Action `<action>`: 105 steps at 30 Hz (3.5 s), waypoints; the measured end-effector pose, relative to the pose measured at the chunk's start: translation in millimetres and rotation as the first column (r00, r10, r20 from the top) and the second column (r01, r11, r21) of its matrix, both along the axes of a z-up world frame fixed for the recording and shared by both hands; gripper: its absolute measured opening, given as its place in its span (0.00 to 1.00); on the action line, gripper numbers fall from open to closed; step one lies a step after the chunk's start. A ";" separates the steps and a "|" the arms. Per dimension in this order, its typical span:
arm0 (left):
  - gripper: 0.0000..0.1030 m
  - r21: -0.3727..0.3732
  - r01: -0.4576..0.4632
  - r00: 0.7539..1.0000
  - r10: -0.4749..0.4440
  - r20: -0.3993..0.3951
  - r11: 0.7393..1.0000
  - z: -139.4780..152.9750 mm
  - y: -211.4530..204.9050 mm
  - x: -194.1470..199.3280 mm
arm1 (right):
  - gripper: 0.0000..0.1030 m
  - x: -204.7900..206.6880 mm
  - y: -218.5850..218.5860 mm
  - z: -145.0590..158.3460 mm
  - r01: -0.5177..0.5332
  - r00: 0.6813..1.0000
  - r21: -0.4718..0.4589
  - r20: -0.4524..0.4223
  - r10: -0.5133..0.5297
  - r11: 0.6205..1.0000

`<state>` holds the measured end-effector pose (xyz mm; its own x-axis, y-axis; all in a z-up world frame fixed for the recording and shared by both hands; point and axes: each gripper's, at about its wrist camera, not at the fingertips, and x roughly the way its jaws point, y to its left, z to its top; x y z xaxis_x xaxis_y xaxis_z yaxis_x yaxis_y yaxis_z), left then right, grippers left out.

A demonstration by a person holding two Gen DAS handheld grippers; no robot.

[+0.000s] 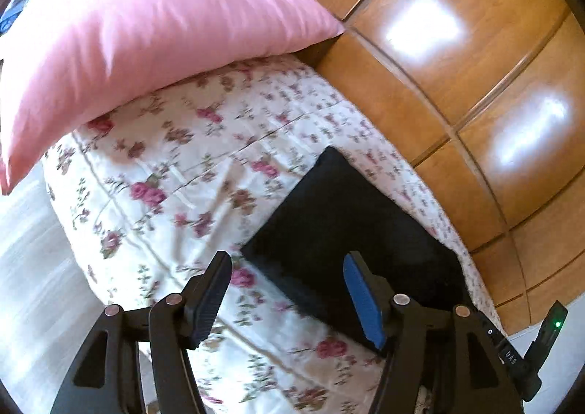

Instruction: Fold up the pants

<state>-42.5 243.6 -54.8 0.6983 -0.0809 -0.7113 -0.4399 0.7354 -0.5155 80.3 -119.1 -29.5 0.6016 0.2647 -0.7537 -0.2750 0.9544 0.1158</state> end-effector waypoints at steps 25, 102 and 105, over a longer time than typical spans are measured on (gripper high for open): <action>0.17 0.297 0.120 0.989 -0.139 0.044 0.947 31.1 -84.7 43.3 | 0.93 -8.2 -5.3 -17.3 -0.037 0.998 -0.025 -0.049 0.035 0.999; 0.21 0.606 0.678 0.537 -0.843 -0.022 0.416 40.0 -300.6 18.0 | 0.17 -12.2 -212.9 13.5 0.124 0.973 0.637 -0.228 0.032 0.761; 0.21 0.613 0.699 0.500 -0.865 -0.049 0.369 37.0 -306.8 19.9 | 0.17 -16.9 -227.1 -24.6 0.208 0.953 0.611 -0.302 -0.018 0.764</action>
<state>-22.6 -63.2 -17.8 0.6567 -0.3914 -0.6446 0.5579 0.8273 0.0662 63.4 -346.2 -54.1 0.4627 0.6776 -0.5716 -0.0380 0.6594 0.7509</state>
